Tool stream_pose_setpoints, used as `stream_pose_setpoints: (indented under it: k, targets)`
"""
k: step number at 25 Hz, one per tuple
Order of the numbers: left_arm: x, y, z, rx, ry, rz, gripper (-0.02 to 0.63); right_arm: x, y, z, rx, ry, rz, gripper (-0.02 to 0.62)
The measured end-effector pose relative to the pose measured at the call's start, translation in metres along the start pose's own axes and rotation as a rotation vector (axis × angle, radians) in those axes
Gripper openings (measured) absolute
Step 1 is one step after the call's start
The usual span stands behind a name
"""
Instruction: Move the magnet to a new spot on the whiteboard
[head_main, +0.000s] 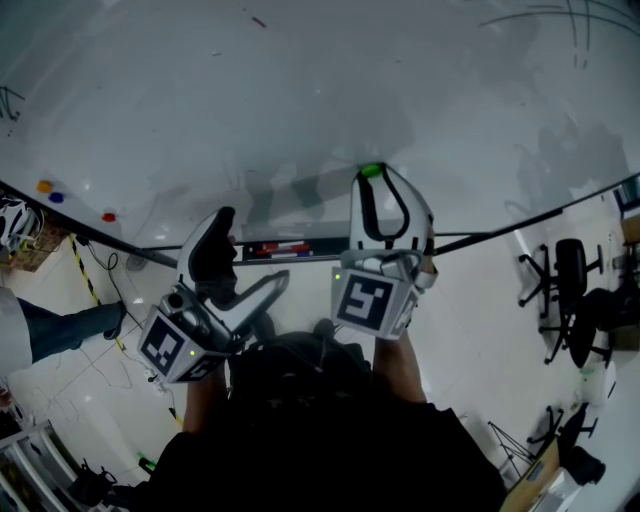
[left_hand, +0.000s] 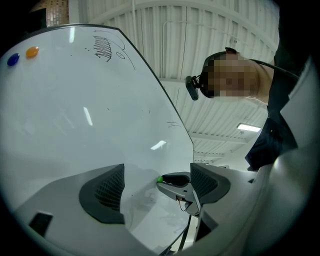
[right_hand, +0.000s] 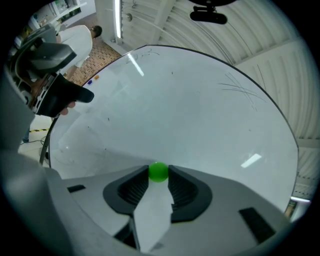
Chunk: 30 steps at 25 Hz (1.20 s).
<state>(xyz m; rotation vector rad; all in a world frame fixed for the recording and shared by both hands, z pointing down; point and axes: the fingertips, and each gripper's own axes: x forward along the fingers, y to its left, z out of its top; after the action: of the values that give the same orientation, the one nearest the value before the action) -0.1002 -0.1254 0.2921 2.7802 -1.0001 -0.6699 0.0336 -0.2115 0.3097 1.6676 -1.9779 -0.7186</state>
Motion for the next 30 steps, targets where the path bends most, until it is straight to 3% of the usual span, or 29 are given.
stream_pose_setpoints:
  k: [8,20,22,26,30]
  targets:
    - [-0.002,0.0,0.0,0.002,-0.002,0.0,0.408,0.0,0.002,0.0,-0.02,-0.01,-0.019,0.155]
    - [-0.008,-0.001,0.001,-0.005,-0.002,-0.004,0.408,-0.01,-0.003,0.003,0.04,-0.034,-0.021,0.172]
    - [-0.008,-0.001,0.001,-0.008,-0.002,-0.009,0.408,-0.014,-0.004,0.004,0.123,-0.048,0.004,0.172]
    - [-0.01,-0.001,0.0,-0.024,0.004,-0.027,0.408,-0.028,-0.004,0.001,0.4,-0.059,0.139,0.17]
    - [-0.013,0.001,-0.005,-0.048,0.015,-0.048,0.408,-0.044,-0.006,0.004,0.673,-0.172,0.3,0.169]
